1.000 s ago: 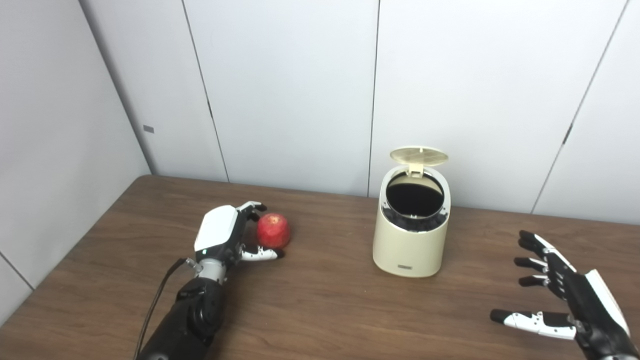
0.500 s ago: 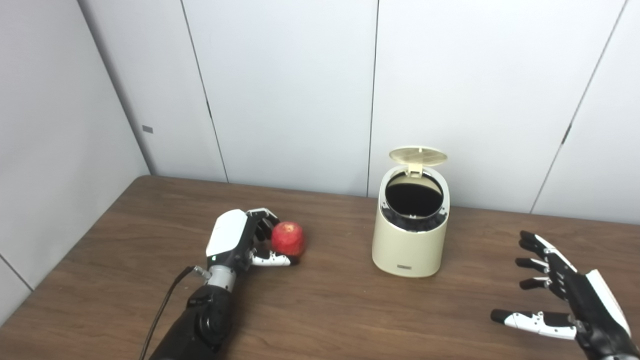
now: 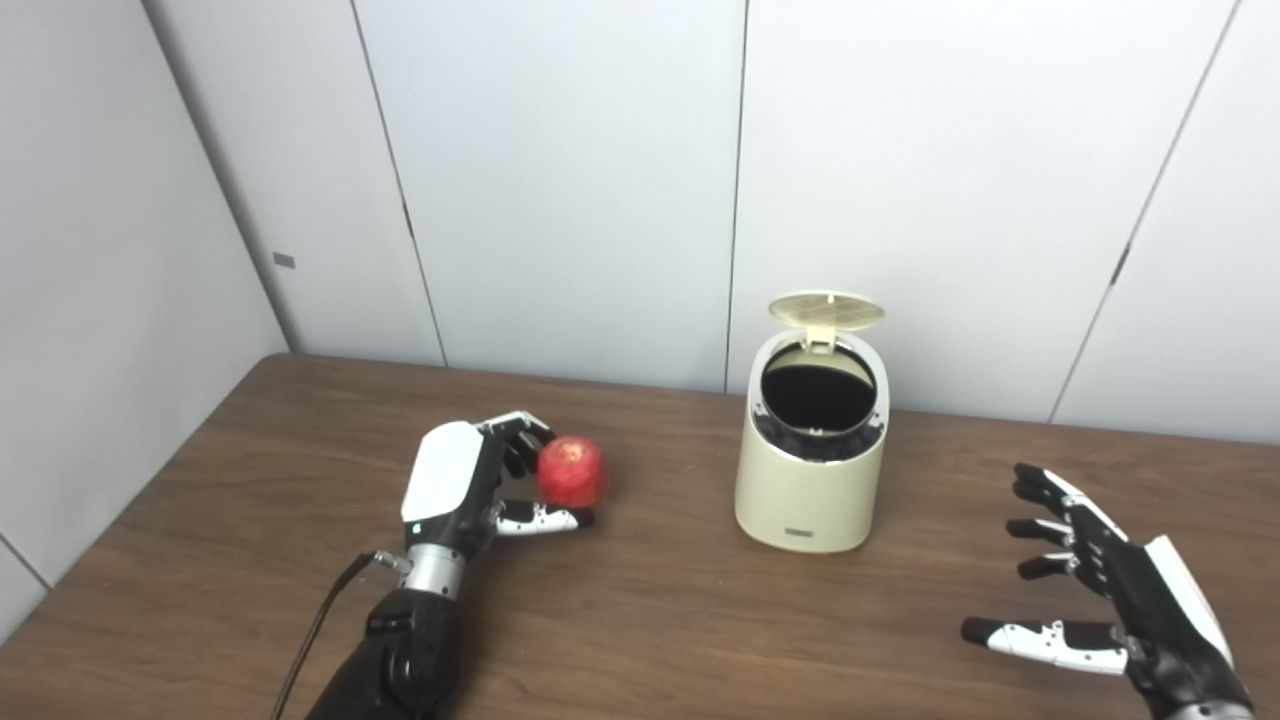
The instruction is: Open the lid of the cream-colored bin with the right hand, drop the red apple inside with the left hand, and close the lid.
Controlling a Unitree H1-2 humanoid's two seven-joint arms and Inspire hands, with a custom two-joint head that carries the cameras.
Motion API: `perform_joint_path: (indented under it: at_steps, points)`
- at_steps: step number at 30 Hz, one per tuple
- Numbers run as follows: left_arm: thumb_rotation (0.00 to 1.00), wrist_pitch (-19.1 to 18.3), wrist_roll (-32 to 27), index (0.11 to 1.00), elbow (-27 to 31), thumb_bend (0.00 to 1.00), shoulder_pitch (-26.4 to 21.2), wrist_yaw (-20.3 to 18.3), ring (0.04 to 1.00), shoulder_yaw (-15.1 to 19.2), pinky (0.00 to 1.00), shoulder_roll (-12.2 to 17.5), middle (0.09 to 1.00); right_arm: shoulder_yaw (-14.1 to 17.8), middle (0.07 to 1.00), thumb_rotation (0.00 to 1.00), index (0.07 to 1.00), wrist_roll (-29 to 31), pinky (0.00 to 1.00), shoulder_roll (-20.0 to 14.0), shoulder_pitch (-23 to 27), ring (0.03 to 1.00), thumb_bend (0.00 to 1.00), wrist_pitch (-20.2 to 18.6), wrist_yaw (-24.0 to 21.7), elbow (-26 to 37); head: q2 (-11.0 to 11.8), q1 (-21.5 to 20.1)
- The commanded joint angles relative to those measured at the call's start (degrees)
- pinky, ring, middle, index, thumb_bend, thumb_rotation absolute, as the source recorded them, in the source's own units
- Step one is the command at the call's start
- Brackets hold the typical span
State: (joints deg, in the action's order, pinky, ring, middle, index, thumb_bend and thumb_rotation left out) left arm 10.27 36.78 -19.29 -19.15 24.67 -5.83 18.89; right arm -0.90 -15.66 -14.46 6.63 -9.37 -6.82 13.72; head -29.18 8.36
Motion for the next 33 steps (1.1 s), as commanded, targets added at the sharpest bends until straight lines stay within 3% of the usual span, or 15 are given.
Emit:
perform_joint_path:
  at_steps: [1,9,16,33]
  points:
    - [0.0,1.4,-0.2,0.504,4.2,0.52,-2.6,1.6,0.422,1.2,0.29,0.4,0.445,0.2,0.885,0.09,0.878,0.1,0.61,0.2,1.0,0.782,0.69,3.0,1.4,0.8,0.1,-0.3]
    - [0.0,-1.2,-0.7,0.501,14.8,0.52,-4.5,-2.8,0.395,2.1,0.31,-2.0,0.45,-0.4,0.881,0.18,0.879,-1.2,0.61,0.4,1.5,0.782,0.71,3.6,1.5,-0.1,0.6,-2.2]
    - [0.0,-2.5,-1.4,0.483,18.6,0.53,-6.7,-7.4,0.4,1.3,0.33,-4.2,0.478,-0.5,0.886,0.16,0.885,-1.6,0.61,1.1,1.8,0.791,0.71,3.2,1.6,-0.2,1.1,-3.6]
    - [0.0,-0.9,0.3,0.478,14.3,0.53,-11.8,-9.4,0.398,-2.4,0.31,-8.0,0.487,-1.2,0.887,0.2,0.888,-4.1,0.62,2.2,1.7,0.812,0.71,2.3,1.7,0.9,1.2,-6.4]
